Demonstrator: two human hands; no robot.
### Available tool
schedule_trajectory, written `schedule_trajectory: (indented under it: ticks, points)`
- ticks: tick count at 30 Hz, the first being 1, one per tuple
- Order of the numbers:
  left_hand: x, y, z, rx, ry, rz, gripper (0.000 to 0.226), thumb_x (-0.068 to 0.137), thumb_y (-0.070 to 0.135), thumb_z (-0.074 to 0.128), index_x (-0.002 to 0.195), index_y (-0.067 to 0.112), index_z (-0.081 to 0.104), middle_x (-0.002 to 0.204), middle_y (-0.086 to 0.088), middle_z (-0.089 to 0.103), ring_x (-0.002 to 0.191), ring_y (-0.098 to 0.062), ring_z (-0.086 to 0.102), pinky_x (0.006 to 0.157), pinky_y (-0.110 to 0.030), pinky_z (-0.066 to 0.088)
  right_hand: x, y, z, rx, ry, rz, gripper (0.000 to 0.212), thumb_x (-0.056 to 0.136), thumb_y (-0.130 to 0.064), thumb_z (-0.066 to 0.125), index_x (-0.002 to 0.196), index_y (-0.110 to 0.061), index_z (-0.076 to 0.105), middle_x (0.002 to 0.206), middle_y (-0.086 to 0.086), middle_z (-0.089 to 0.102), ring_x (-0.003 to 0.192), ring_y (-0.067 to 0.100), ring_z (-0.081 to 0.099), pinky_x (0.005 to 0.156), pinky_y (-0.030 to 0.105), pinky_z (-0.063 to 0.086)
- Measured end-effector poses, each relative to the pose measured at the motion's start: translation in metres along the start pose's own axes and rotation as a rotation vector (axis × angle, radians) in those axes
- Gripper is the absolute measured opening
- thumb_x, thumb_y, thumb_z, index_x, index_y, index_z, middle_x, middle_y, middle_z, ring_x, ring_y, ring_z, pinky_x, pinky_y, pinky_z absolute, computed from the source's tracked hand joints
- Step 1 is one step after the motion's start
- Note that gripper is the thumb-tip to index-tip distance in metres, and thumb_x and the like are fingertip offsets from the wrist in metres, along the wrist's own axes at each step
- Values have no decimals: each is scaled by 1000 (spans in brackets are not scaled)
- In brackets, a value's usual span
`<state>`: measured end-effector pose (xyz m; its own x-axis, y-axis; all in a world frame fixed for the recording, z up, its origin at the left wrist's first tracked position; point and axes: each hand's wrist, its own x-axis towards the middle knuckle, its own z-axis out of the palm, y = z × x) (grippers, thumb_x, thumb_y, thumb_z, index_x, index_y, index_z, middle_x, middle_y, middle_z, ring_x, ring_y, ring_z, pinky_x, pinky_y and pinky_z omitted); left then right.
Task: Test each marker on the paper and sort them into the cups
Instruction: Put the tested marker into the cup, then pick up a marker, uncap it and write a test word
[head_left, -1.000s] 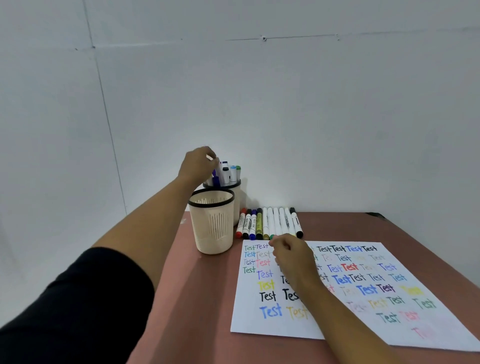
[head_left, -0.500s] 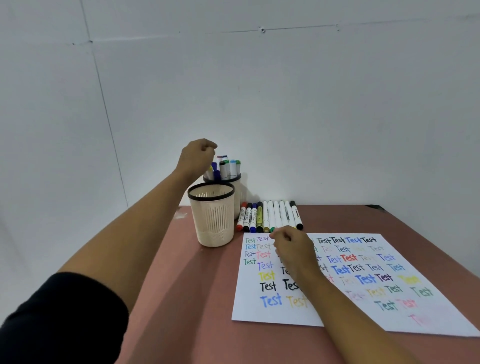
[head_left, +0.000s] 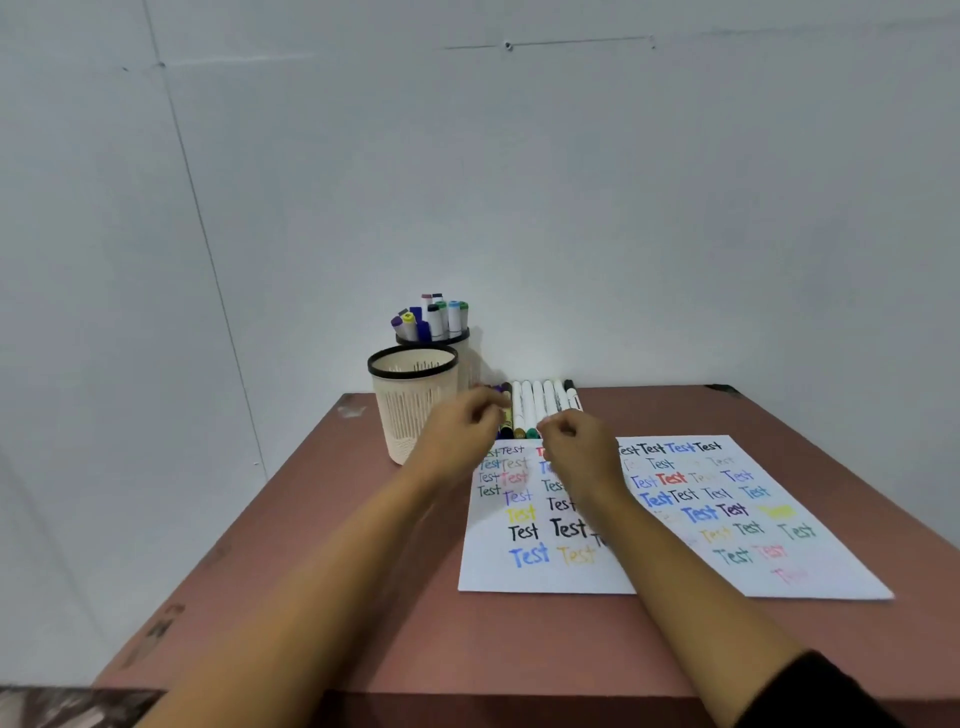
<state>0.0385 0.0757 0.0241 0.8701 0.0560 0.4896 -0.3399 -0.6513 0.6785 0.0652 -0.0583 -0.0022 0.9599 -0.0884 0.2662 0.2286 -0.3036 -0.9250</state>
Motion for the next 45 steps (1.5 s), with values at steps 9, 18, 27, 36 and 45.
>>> schedule_trajectory:
  ticks: [9, 18, 27, 36, 45]
  points:
    - [-13, -33, 15, -41, -53, -172, 25, 92, 8, 44, 104, 13, 66, 93, -1, 65, 92, -15, 59, 81, -23, 42, 40, -3, -31, -269, -50, 37, 29, 84, -2, 48, 57, -13, 43, 55, 1, 40, 54, 17, 40, 55, 24, 36]
    - [-9, -41, 17, -378, 47, -330, 26, 92, 0, 39, 99, 3, 64, 76, -2, 63, 72, -13, 57, 75, -27, 50, 86, 20, -36, -587, -51, 143, 29, 88, -3, 49, 64, -11, 36, 63, 3, 43, 54, 13, 37, 45, 24, 26]
    - [-6, -43, 20, -390, 43, -333, 25, 93, 1, 39, 96, 5, 63, 74, -2, 62, 70, -13, 56, 75, -28, 50, 92, 24, -20, -669, -132, 99, 25, 84, 0, 49, 65, -11, 36, 63, 4, 45, 55, 16, 41, 45, 25, 27]
    - [-7, -43, 19, -285, 47, -274, 24, 92, 4, 42, 91, 13, 64, 76, 1, 64, 77, -17, 59, 86, -40, 51, 84, 18, -28, -515, 135, 119, 23, 94, -11, 46, 71, -8, 44, 79, 6, 53, 74, 22, 48, 63, 30, 36]
    - [-13, -39, 18, 89, 78, 30, 26, 92, 8, 50, 114, 5, 64, 109, -10, 63, 101, -21, 57, 85, -22, 40, 43, -19, -45, 29, 367, -131, 15, 93, -18, 51, 95, -8, 61, 80, -4, 59, 73, 12, 52, 60, 19, 37]
